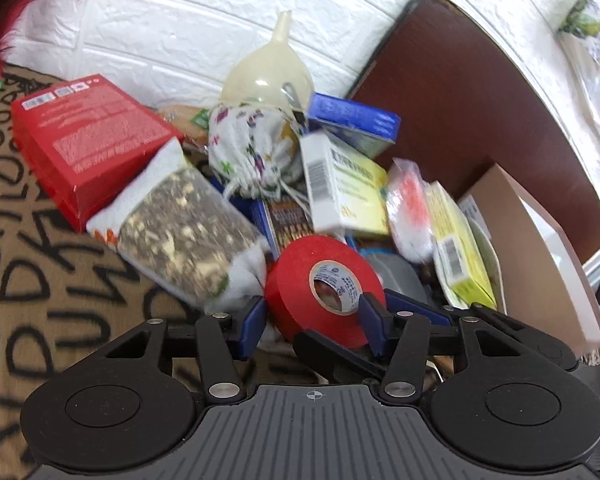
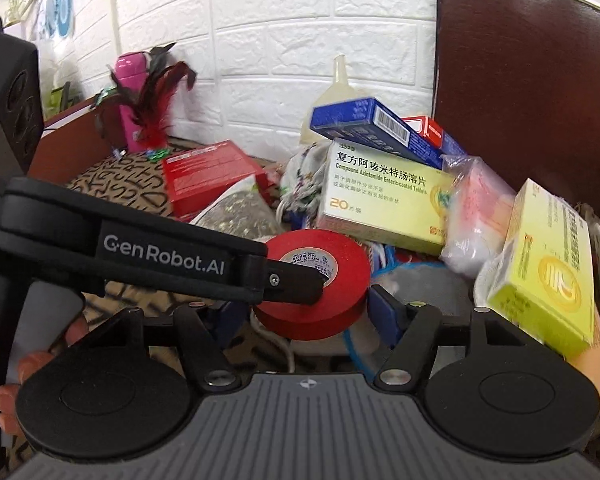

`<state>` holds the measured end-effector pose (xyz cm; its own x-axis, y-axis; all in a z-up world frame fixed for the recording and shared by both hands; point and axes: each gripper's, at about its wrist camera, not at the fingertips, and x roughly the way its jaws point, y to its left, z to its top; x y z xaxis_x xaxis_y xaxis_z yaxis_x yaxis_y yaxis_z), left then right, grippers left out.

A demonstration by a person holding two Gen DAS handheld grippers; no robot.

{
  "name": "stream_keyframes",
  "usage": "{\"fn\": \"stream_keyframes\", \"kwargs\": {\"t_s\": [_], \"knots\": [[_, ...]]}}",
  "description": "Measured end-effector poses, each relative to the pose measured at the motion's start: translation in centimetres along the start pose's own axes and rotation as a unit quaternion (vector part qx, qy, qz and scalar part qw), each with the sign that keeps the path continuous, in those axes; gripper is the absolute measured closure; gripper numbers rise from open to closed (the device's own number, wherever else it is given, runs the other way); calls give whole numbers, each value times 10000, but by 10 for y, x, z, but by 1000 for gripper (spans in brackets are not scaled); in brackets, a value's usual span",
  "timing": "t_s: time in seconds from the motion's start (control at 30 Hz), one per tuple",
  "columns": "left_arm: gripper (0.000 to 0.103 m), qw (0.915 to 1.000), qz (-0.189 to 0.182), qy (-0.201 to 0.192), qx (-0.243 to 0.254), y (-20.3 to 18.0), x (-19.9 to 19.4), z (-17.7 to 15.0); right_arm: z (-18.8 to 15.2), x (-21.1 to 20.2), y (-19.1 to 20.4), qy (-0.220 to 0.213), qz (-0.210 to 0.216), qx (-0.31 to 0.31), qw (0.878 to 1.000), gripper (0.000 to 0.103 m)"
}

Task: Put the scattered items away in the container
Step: 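Close both grippers on the red tape roll from opposite sides, then lift the red tape roll with both grippers and pull it from the pile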

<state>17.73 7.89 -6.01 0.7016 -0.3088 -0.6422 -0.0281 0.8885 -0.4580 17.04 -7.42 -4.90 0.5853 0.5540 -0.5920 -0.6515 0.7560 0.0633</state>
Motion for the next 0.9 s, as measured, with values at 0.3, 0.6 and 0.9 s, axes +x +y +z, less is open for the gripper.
{"fn": "stream_keyframes", "kwargs": {"t_s": [0.3, 0.6, 0.9], "knots": [[40, 9969, -124, 753, 180, -31, -33, -81, -65, -65, 18, 521, 196, 308, 9980, 32], [27, 9968, -213, 748, 163, -43, -77, -139, -119, -133, 30, 645, 215, 593, 9959, 22], [61, 9962, 113, 777, 378, -46, -76, -132, -109, -138, 6, 344, -234, 1318, 9904, 43]]}}
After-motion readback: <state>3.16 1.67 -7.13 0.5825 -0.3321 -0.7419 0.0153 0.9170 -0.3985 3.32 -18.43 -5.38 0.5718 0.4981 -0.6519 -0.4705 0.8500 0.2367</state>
